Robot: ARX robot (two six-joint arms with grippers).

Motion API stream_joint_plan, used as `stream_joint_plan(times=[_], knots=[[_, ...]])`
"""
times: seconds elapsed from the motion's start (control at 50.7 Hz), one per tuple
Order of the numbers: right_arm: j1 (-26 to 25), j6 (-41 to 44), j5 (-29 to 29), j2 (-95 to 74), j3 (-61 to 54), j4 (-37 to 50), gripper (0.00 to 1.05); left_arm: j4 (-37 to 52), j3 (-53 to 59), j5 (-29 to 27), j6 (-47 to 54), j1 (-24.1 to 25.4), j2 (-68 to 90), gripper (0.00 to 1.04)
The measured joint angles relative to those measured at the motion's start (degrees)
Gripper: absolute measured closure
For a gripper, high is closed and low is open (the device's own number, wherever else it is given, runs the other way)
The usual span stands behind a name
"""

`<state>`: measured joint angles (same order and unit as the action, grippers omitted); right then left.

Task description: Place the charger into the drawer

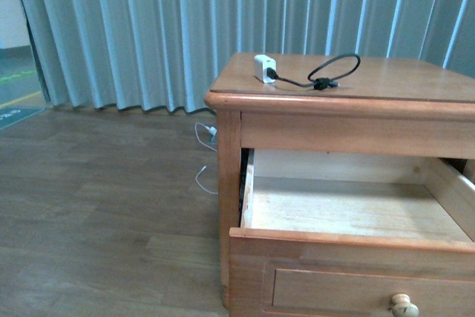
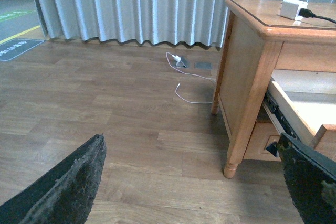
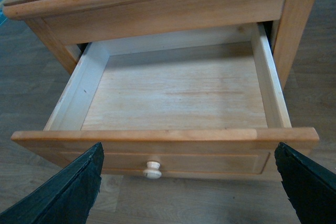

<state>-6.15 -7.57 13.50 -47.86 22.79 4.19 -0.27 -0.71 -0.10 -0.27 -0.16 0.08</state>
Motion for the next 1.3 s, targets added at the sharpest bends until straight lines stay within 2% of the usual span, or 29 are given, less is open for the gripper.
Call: stream_joint_plan(times=[0.217,0.355,0.848,0.946,0.966,0.985,1.005,1.104,1.301], knots=[[-8.2,-0.3,7.4,16.0,-3.3,-11.1,0.08,0.0,0.0,0.0,0.0,0.0,0.0,0.06],[-11.2,-0.9,9.6,22.9,-5.3,-13.9,0.08,0.0,0.0,0.0,0.0,0.0,0.0,0.06],[-11.7,-1.5,9.7,23.6,-5.4,-14.0,0.08,0.0,0.0,0.0,0.0,0.0,0.0,0.06],[-9.1,3.0,1.7,27.4,-11.6,-0.4,0.23,0.0,0.0,0.0,0.0,0.0,0.0,0.06],[-8.2,4.0,0.1,28.6,-13.1,2.6,0.28,0.0,0.0,0.0,0.0,0.0,0.0,0.06],[-4.3,6.6,-3.3,31.9,-15.7,4.7,0.44,0.0,0.0,-0.1,0.0,0.0,0.0,0.06],[-3.9,7.0,-3.5,32.0,-16.1,4.7,0.25,0.0,0.0,0.0,0.0,0.0,0.0,0.06],[-3.9,7.1,-3.5,32.1,-16.1,4.7,0.08,0.0,0.0,0.0,0.0,0.0,0.0,0.06],[-3.9,7.2,-3.5,32.1,-16.1,4.7,0.08,0.0,0.0,0.0,0.0,0.0,0.0,0.06]])
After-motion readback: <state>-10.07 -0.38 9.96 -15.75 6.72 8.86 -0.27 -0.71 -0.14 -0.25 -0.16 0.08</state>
